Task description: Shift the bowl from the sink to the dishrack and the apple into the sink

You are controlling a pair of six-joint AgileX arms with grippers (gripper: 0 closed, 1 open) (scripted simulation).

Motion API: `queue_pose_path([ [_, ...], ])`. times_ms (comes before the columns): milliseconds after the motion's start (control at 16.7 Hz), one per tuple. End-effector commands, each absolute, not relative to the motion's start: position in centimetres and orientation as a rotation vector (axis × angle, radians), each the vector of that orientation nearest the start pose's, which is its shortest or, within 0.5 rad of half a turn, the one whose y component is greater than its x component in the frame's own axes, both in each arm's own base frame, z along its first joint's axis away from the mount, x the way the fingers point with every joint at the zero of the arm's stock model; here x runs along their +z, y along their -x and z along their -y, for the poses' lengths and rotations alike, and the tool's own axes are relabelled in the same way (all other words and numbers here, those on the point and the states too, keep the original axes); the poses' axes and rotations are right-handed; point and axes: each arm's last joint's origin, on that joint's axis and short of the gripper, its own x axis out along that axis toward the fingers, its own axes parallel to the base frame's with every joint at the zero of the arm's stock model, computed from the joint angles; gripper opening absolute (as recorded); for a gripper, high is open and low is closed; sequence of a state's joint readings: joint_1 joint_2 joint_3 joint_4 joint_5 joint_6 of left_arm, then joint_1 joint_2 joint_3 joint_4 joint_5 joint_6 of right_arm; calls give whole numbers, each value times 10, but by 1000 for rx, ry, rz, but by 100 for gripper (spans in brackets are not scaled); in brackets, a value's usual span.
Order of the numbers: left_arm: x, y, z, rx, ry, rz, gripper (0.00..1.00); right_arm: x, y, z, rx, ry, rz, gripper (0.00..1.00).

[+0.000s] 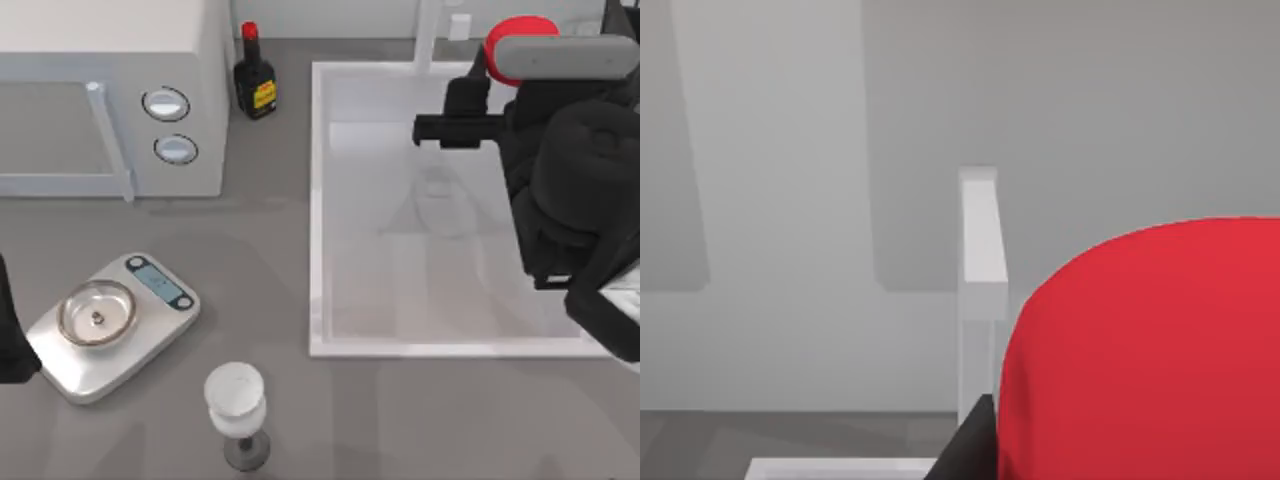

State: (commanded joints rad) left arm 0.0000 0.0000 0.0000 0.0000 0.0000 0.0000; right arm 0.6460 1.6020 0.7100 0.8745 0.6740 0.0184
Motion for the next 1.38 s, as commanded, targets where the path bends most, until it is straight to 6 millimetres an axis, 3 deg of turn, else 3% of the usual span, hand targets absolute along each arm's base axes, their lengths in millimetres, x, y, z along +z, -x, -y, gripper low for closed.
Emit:
queue_pose_path([
  [360,160,-106,1,0,0,0,100,210,-272,-183,-11,-2,1,0],
  [480,160,-106,1,0,0,0,100,201,-274,-186,-8,1,-2,0],
  [780,160,-106,1,0,0,0,100,145,-282,-194,-10,5,-5,0],
  [1080,160,-106,1,0,0,0,100,85,-277,-190,-11,-7,10,0],
  [1260,160,-106,1,0,0,0,100,63,-272,-185,-11,-2,3,0],
  [1380,160,-106,1,0,0,0,100,59,-270,-184,-10,0,0,0],
])
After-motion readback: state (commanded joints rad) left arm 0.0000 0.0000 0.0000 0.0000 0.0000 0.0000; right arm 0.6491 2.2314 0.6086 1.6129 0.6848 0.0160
